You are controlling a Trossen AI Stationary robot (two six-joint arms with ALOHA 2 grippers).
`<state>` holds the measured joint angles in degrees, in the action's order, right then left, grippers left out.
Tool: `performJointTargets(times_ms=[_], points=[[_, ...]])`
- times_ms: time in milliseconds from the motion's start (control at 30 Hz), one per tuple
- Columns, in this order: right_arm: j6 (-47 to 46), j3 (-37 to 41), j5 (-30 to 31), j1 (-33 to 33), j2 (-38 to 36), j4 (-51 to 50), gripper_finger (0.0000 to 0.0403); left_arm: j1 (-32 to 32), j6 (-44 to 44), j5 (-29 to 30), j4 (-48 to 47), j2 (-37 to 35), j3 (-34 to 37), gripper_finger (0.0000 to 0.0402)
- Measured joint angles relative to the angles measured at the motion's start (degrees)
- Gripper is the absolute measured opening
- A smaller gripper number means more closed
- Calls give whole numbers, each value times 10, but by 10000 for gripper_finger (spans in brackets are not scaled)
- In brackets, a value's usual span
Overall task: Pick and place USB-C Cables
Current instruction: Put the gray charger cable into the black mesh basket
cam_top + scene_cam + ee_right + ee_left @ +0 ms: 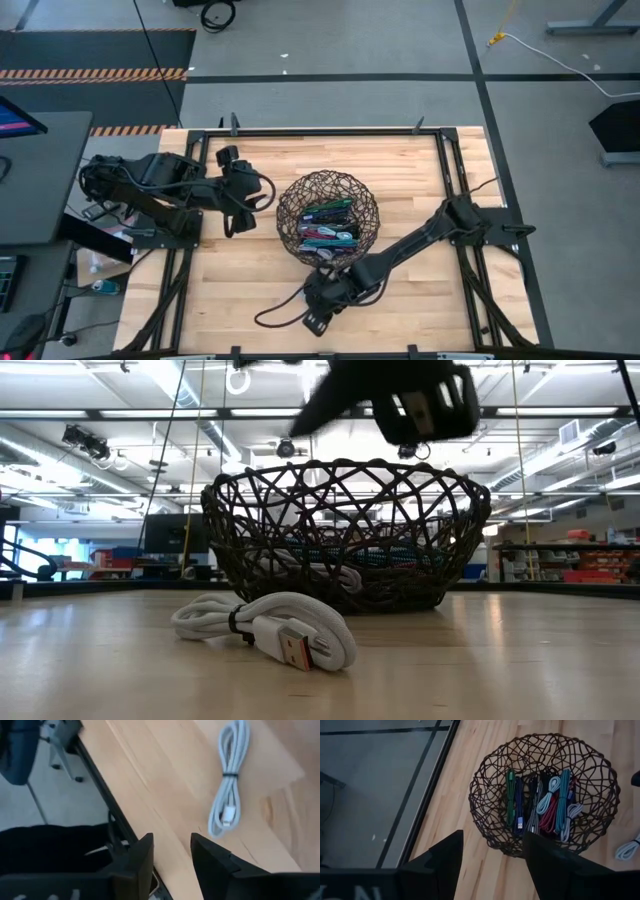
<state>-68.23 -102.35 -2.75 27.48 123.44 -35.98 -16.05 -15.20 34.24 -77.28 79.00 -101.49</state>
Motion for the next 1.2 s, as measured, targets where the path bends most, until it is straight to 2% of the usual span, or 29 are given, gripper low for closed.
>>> performJointTargets(times_ms=[267, 567, 800, 967, 1200], points=[[-10, 0, -20, 2, 39, -11, 152, 0, 0, 0, -3, 0, 0, 211], [5, 0, -52, 2, 88, -8, 154, 0, -1, 0, -3, 0, 0, 211], [13, -1, -52, -7, 84, 1, 154, 0, -3, 0, -3, 1, 0, 211], [25, -29, -70, -19, 82, -11, 154, 0, -7, 0, -3, 1, 0, 211], [54, -37, -51, -29, 84, -20, 154, 0, -7, 0, -3, 1, 0, 211]])
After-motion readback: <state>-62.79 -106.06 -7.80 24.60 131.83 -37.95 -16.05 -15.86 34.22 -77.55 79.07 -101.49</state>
